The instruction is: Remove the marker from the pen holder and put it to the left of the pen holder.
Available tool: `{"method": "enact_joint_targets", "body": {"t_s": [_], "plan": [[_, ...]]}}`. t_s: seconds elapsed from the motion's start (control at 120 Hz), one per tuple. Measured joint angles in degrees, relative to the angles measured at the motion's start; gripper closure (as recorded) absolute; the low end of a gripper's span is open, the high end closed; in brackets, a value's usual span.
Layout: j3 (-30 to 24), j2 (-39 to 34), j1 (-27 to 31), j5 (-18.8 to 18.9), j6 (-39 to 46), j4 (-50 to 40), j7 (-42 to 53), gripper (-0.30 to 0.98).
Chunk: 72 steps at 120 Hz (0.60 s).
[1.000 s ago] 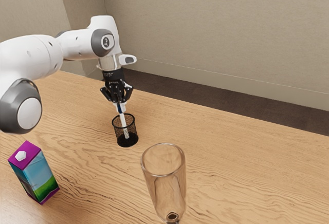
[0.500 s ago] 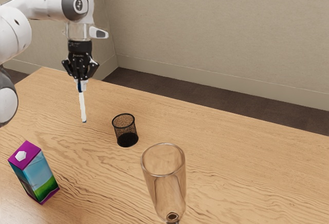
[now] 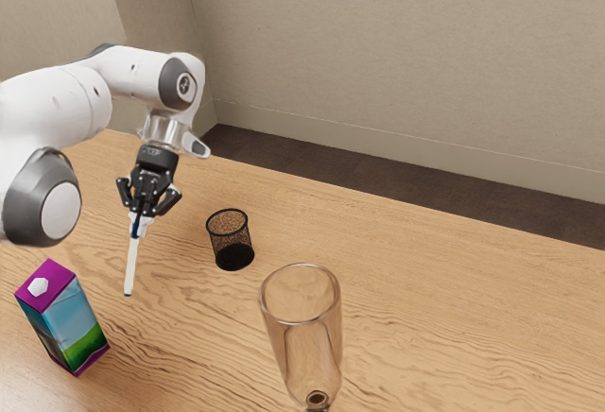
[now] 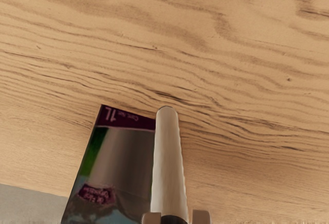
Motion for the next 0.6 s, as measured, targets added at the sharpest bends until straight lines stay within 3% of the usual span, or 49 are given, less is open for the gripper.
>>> {"method": "enact_joint_targets", "body": {"t_s": [0.267, 0.45, 0.6], "plan": [[0.0, 3.6, 0.0, -0.4, -2.4, 0.2, -1.5, 0.79], [0.1, 3.7, 0.8, -1.7, -2.9, 0.3, -2.1, 0.39], [0.1, 2.7, 1.5, -2.0, -2.8, 0.5, -2.5, 0.19]]}}
